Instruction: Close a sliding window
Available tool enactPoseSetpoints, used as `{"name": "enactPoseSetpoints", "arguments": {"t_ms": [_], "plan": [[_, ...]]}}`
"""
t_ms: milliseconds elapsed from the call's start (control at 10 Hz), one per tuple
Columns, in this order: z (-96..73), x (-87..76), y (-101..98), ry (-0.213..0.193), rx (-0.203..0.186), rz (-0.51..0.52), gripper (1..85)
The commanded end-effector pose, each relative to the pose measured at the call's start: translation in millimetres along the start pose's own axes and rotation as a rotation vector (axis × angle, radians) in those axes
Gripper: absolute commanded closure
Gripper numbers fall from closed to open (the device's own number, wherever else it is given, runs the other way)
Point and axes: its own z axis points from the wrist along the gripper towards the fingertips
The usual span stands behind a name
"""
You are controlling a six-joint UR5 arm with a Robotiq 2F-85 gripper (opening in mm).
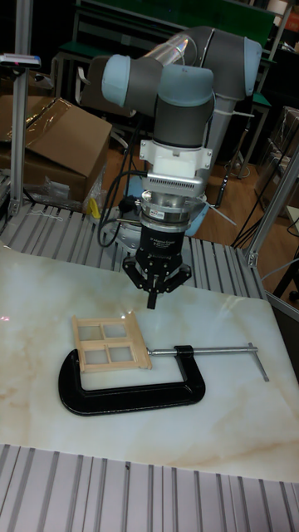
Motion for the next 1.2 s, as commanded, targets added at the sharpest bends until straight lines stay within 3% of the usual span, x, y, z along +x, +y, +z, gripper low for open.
{"name": "enactPoseSetpoints", "arguments": {"t_ms": [0, 100, 200, 500, 1100], "plan": [[10.3, 3.1, 3.7, -0.021, -0.027, 0.012, 85.0], [5.3, 3.1, 4.9, -0.003, -0.02, 0.014, 85.0], [2.9, 1.1, -9.0, -0.003, 0.04, -0.02, 85.0], [3.2, 2.1, -2.4, -0.003, 0.008, 0.007, 85.0], [-0.1, 1.9, -7.4, -0.014, 0.007, -0.01, 85.0]]}}
